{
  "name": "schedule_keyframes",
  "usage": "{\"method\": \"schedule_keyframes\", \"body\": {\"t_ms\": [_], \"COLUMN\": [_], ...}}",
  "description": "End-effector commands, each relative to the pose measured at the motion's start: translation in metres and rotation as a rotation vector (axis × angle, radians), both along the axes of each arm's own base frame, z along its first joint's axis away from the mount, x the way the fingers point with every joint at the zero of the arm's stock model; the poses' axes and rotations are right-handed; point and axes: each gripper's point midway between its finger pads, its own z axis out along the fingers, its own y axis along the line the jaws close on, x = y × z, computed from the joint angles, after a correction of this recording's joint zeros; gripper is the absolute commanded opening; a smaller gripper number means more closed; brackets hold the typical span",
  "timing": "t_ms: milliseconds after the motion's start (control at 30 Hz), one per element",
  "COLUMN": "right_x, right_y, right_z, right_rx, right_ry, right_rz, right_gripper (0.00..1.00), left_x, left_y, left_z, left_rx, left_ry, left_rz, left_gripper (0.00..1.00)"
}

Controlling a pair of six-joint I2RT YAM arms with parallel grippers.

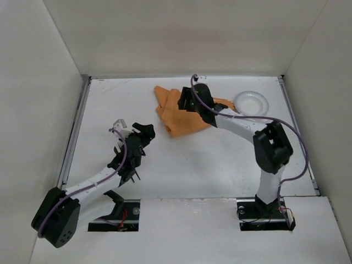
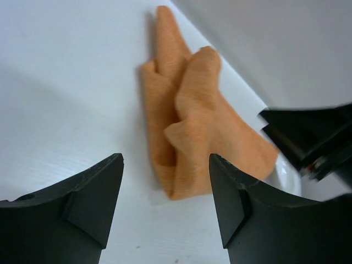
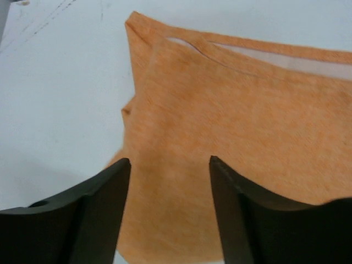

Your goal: Set the dinner table for one person

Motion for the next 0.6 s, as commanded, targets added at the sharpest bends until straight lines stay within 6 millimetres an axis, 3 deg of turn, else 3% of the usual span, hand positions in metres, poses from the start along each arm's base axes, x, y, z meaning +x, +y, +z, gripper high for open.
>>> {"method": "schedule_keyframes", "body": {"t_ms": [0, 167, 400, 500, 567], "right_x": [0.022, 0.056, 0.094, 0.103, 0.104], "right_y": [0.007, 0.025, 0.046, 0.054, 0.055], "right_z": [-0.005, -0.014, -0.027, -0.033, -0.035], "right_rx": [-0.195, -0.357, -0.450, -0.447, -0.434], "right_ry": [0.021, 0.035, 0.036, 0.024, 0.019], "right_rz": [-0.017, -0.048, -0.058, -0.056, -0.064], "right_gripper": [0.68, 0.78, 0.78, 0.72, 0.62], "left_x": [-0.008, -0.012, -0.009, -0.007, -0.006], "left_y": [0.015, 0.020, 0.015, 0.013, 0.011], "left_z": [-0.015, -0.028, -0.036, -0.042, -0.044], "left_rx": [-0.039, -0.039, -0.030, -0.030, -0.025], "left_ry": [0.030, 0.049, 0.054, 0.059, 0.064], "left_rz": [0.021, 0.011, -0.020, -0.024, -0.029], "left_gripper": [0.62, 0.62, 0.62, 0.62, 0.62]}}
